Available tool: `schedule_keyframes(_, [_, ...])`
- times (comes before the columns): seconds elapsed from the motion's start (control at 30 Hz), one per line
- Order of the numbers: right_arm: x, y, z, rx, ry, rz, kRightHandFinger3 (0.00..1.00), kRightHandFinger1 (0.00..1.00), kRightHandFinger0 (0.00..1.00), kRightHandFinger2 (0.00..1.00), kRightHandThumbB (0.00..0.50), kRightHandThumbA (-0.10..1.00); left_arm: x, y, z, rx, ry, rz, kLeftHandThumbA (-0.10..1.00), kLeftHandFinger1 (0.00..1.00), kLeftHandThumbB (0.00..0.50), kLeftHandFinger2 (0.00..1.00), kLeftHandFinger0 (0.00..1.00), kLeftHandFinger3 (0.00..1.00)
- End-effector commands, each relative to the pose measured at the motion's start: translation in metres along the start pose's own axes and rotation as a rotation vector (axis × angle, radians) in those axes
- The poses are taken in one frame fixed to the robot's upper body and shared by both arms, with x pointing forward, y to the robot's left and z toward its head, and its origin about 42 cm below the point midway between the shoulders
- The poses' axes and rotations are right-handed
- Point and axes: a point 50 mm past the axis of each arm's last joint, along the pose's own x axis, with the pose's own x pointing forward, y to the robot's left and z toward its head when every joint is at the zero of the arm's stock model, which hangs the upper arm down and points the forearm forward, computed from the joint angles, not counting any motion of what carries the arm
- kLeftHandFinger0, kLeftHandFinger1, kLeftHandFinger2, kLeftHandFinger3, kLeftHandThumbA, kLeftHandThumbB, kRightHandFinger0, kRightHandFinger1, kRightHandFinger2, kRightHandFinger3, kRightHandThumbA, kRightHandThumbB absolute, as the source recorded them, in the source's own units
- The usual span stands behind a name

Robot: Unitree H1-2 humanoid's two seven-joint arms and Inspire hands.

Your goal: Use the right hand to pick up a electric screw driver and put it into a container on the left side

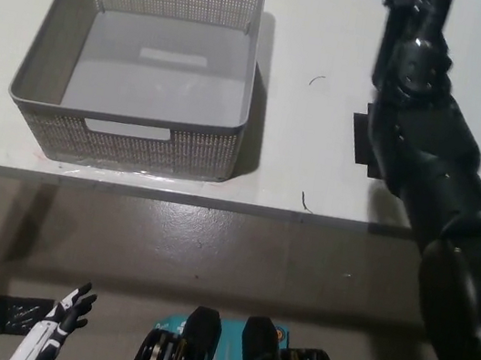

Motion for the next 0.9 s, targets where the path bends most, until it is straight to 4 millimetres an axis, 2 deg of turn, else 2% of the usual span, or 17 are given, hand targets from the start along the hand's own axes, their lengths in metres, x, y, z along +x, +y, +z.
schedule_keyframes(0.0, [0.005,0.040,0.084,0.060,-0.234,0.062,0.69,0.16,0.00,0.60,0.116,-0.10,-0.005,0.001,0.005,-0.019,-0.030,-0.013,0.98,1.00,0.246,1.00,1.00,1.00])
schedule_keyframes(0.1, [-0.001,0.055,0.097,0.059,-0.254,0.082,0.70,0.15,0.00,0.58,0.112,-0.10,-0.007,0.000,0.006,-0.007,-0.028,-0.020,0.99,1.00,0.215,1.00,1.00,1.00])
schedule_keyframes(0.17, [-0.006,0.067,0.105,0.069,-0.257,0.101,0.72,0.15,0.00,0.59,0.117,-0.10,-0.007,0.001,0.006,-0.013,-0.019,-0.028,0.99,1.00,0.222,1.00,1.00,1.00])
schedule_keyframes(0.23, [-0.012,0.082,0.116,0.086,-0.265,0.122,0.73,0.16,0.00,0.62,0.124,-0.10,-0.007,0.000,0.005,-0.010,-0.025,-0.036,0.99,1.00,0.209,1.00,1.00,1.00])
schedule_keyframes(0.33, [-0.025,0.102,0.125,0.096,-0.272,0.150,0.76,0.14,0.00,0.61,0.108,-0.10,-0.008,-0.001,0.004,-0.005,-0.025,-0.044,0.99,1.00,0.202,1.00,1.00,1.00])
schedule_keyframes(0.57, [-0.054,0.140,0.139,0.123,-0.330,0.205,0.71,0.10,0.00,0.57,0.122,-0.10,-0.012,-0.003,0.003,0.009,-0.031,-0.058,1.00,1.00,0.206,1.00,1.00,1.00])
schedule_keyframes(0.63, [-0.062,0.149,0.145,0.125,-0.351,0.219,0.71,0.10,0.00,0.57,0.124,-0.10,-0.011,-0.004,0.004,0.010,-0.029,-0.058,1.00,1.00,0.220,1.00,1.00,1.00])
schedule_keyframes(0.77, [-0.071,0.160,0.157,0.116,-0.373,0.231,0.71,0.11,0.00,0.57,0.127,-0.10,-0.006,-0.003,0.007,0.019,-0.042,-0.063,1.00,1.00,0.208,1.00,1.00,1.00])
schedule_keyframes(0.87, [-0.077,0.168,0.152,0.155,-0.334,0.254,0.69,0.10,0.00,0.57,0.115,-0.10,-0.005,-0.003,0.008,0.023,-0.038,-0.067,1.00,1.00,0.219,1.00,1.00,1.00])
